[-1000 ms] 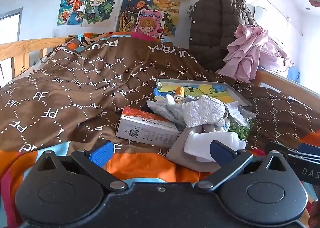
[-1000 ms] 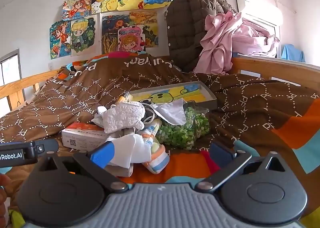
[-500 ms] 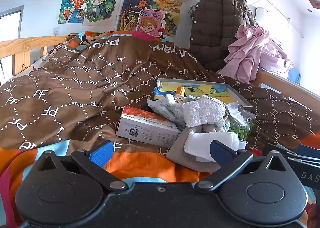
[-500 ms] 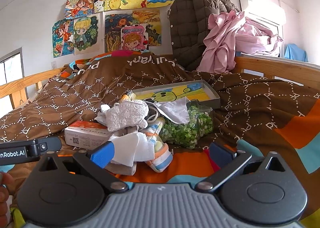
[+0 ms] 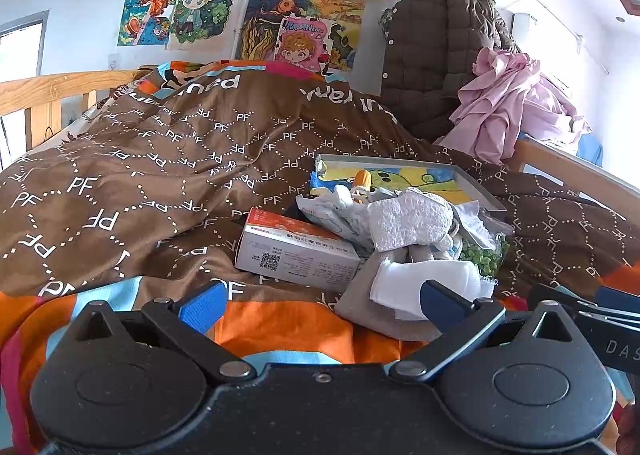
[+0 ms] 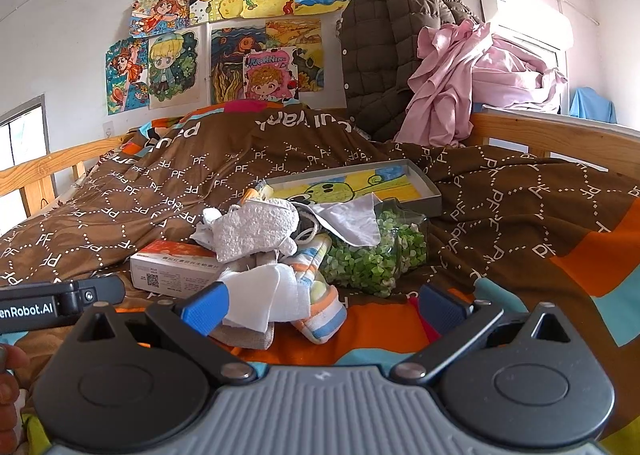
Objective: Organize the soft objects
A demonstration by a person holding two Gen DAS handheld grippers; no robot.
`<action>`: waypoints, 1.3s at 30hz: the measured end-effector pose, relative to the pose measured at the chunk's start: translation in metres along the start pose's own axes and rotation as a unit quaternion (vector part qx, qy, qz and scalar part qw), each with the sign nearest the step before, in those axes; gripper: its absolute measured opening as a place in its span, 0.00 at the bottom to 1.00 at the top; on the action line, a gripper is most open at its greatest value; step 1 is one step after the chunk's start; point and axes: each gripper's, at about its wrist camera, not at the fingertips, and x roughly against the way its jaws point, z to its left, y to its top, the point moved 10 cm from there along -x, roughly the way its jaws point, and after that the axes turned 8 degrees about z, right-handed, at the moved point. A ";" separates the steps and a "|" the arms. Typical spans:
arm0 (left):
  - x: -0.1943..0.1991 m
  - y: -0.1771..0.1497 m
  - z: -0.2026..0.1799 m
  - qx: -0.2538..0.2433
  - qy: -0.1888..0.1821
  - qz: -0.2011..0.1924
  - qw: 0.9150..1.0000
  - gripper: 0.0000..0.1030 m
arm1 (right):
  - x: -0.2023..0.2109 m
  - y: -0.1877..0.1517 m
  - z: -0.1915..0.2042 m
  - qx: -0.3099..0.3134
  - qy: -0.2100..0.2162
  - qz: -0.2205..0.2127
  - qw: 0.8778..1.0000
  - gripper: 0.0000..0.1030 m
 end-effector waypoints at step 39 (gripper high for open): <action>-0.003 -0.004 0.000 -0.003 0.004 0.002 1.000 0.99 | 0.001 0.000 0.001 0.000 0.001 -0.001 1.000 1.00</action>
